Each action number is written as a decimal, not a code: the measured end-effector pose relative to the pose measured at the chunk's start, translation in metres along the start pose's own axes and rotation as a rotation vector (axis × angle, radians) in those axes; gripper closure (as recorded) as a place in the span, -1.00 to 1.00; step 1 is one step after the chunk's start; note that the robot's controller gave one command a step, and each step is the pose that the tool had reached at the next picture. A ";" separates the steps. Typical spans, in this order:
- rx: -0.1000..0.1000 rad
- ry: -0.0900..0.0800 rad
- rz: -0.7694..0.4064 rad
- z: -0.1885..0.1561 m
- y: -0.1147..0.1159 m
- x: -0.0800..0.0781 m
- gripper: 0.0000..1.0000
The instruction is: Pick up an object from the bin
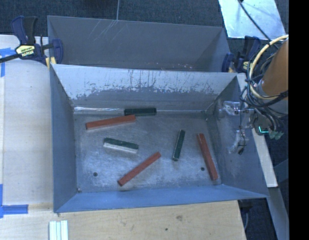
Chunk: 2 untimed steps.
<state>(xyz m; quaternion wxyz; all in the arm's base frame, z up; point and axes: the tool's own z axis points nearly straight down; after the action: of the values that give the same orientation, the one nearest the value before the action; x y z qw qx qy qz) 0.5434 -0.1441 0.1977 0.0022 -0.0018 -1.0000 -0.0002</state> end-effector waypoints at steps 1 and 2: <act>0.001 -0.002 -0.551 0.129 0.011 0.013 -1.00; 0.001 -0.009 -0.903 0.097 0.005 0.017 -1.00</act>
Offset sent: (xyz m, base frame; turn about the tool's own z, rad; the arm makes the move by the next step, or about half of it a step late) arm -0.0130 0.0108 -0.1277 -0.5518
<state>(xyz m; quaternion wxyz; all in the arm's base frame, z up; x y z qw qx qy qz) 0.5264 -0.1385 0.1007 -0.0026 0.4346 -0.9006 -0.0008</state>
